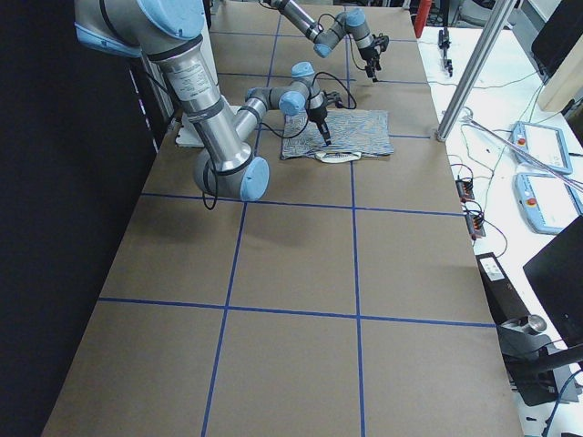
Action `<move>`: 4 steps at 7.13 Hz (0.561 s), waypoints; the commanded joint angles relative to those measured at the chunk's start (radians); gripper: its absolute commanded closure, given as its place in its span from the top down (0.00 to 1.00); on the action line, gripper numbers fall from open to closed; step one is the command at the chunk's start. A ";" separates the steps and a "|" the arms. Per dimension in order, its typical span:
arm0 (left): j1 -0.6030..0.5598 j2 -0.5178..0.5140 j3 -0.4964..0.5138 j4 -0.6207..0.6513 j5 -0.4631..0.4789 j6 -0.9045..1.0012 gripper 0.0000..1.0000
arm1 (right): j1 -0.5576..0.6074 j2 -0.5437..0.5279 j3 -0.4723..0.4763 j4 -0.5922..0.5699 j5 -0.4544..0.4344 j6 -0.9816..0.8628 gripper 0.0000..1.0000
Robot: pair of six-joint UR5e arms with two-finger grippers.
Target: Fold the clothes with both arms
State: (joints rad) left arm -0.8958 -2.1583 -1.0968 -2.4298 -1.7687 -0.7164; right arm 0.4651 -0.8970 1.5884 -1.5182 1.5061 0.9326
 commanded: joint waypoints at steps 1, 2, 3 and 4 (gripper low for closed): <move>0.000 0.002 0.000 0.000 0.000 0.002 1.00 | 0.003 -0.008 0.001 0.003 0.020 -0.009 0.38; 0.000 0.002 0.000 -0.009 0.000 0.002 1.00 | 0.003 -0.020 0.001 0.003 0.022 -0.009 0.38; 0.000 0.002 0.000 -0.009 0.000 0.000 1.00 | 0.003 -0.026 0.001 0.003 0.022 -0.009 0.37; 0.000 0.002 0.000 -0.009 0.000 0.002 1.00 | 0.003 -0.025 0.001 0.003 0.022 -0.009 0.29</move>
State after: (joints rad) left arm -0.8959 -2.1569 -1.0968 -2.4380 -1.7687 -0.7155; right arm 0.4677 -0.9194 1.5891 -1.5157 1.5273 0.9236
